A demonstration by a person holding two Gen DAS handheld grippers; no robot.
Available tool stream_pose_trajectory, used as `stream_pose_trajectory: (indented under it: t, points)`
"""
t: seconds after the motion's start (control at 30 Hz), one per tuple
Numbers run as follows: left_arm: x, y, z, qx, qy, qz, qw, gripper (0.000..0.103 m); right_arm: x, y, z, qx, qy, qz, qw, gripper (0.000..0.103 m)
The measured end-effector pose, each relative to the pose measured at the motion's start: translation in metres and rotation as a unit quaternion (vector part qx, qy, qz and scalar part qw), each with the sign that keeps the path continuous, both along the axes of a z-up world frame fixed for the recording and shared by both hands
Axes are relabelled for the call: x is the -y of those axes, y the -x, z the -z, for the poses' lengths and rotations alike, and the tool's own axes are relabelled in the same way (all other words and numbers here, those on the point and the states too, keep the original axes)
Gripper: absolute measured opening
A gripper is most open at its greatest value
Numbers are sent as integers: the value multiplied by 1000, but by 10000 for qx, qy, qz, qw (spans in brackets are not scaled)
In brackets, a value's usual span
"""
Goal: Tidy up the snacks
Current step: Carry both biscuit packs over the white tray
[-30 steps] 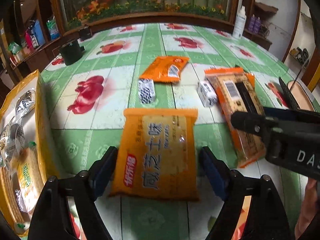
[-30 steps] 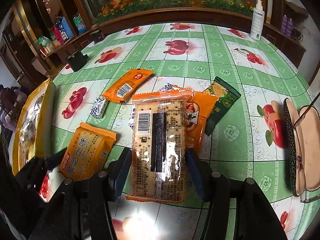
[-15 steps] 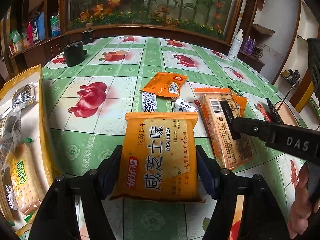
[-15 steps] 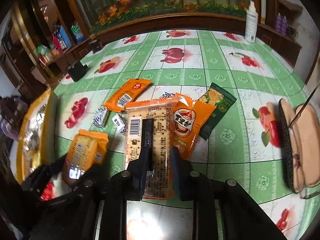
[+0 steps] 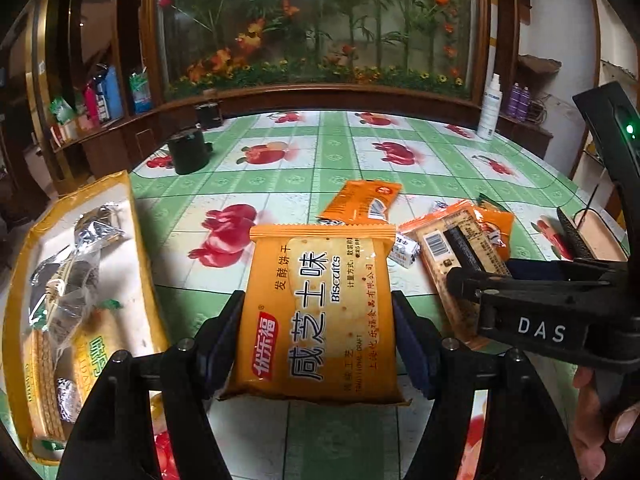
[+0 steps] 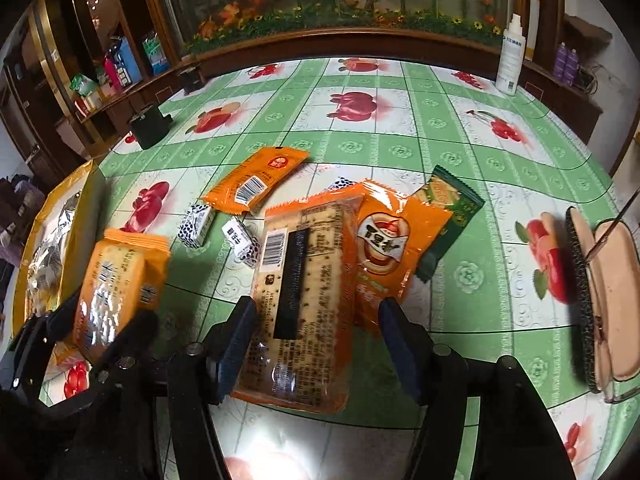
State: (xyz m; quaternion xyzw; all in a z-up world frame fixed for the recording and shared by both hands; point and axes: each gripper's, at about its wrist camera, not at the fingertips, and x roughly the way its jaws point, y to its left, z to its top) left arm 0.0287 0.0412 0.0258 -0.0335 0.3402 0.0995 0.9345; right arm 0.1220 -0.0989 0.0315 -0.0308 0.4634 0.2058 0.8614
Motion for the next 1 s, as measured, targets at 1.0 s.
stream_pose_trajectory:
  t: [1.0]
  points:
    - [-23, 10, -14, 480, -36, -606, 9970, 69, -6, 4, 6, 24, 200, -234, 9995, 59]
